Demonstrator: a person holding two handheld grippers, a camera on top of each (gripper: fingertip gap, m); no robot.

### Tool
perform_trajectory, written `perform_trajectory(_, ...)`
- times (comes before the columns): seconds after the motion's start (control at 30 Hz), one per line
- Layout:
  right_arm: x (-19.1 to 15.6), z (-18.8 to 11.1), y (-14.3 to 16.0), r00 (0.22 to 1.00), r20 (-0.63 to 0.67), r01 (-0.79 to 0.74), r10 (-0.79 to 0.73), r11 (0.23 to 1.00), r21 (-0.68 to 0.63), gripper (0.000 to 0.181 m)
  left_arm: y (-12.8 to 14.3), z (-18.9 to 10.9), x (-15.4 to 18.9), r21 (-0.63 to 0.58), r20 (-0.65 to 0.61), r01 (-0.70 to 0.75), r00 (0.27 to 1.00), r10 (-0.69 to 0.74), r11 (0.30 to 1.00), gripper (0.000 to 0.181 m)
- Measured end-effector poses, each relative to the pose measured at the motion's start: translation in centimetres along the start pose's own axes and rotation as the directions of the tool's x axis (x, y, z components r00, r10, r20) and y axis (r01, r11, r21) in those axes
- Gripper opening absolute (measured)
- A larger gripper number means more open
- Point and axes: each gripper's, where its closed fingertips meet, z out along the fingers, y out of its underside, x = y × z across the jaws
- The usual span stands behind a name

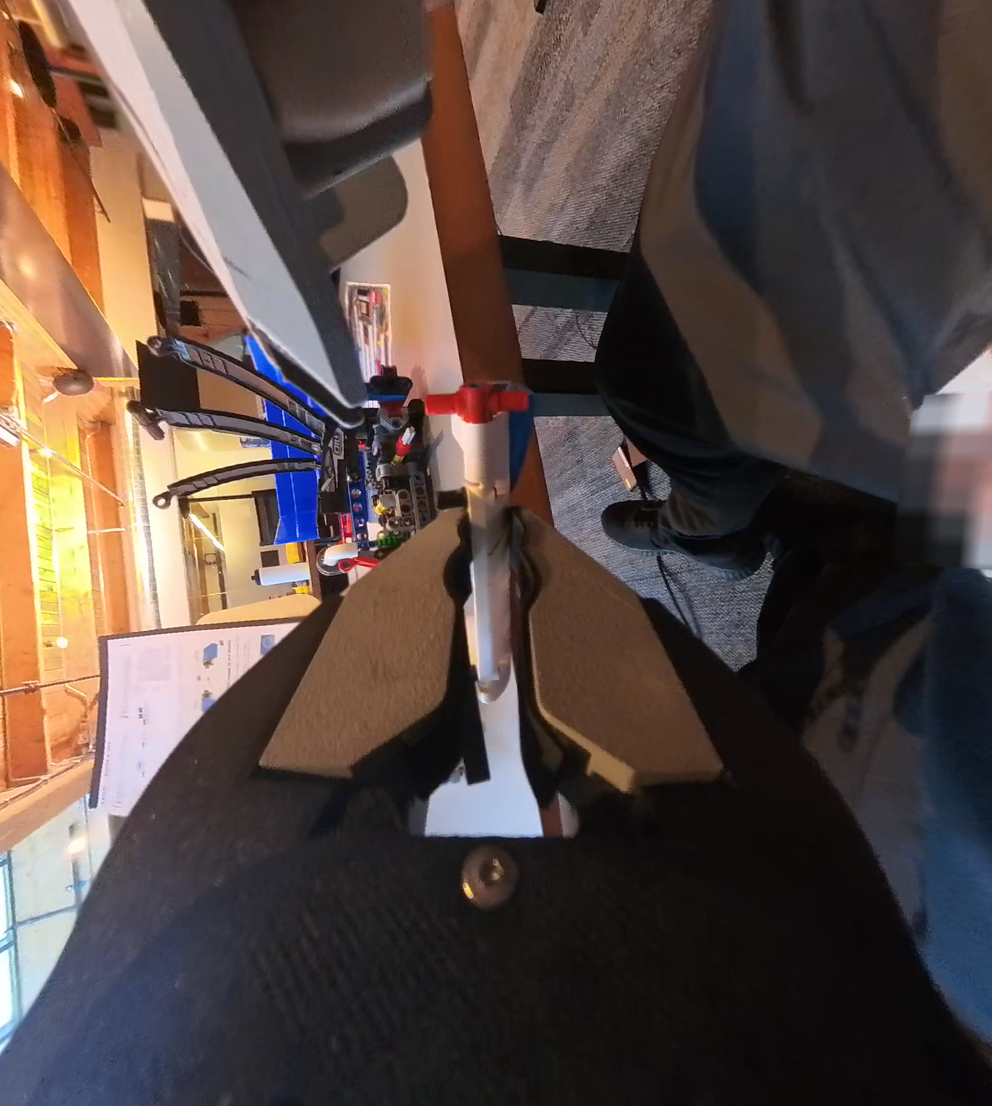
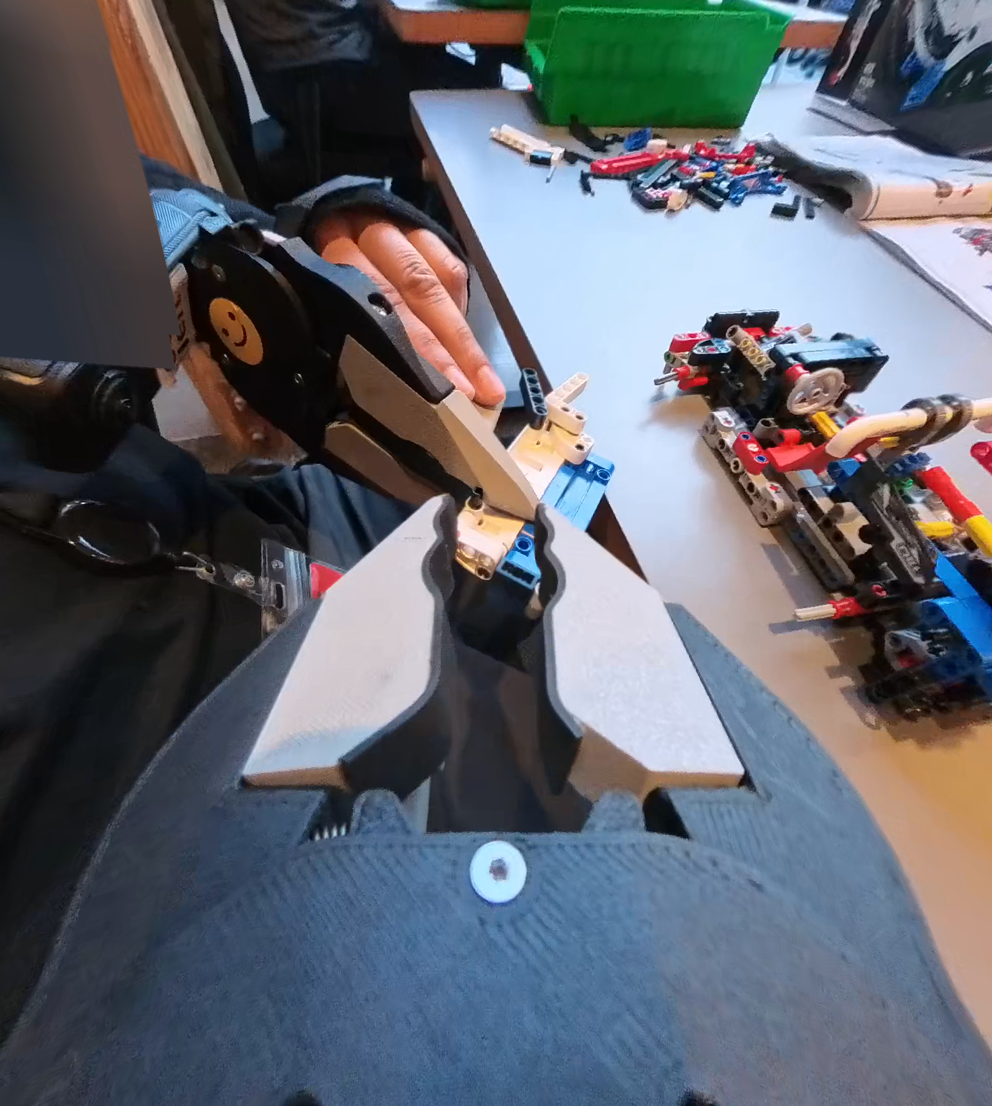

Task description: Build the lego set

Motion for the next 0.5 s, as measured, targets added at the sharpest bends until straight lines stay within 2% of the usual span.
perform_trajectory(0.27,0.9,0.0,0.2,0.998,-0.056,0.02,-0.017,0.998,0.058,0.023,0.5,0.4,-0.4,-0.02,0.006,0.051,0.999,-0.051,0.998,0.008)
perform_trajectory(0.5,1.2,-0.6,-0.7,0.996,-0.004,-0.084,0.086,0.979,0.186,0.029,0.4,0.5,-0.2,-0.021,0.007,0.043,0.999,-0.042,0.999,0.008)
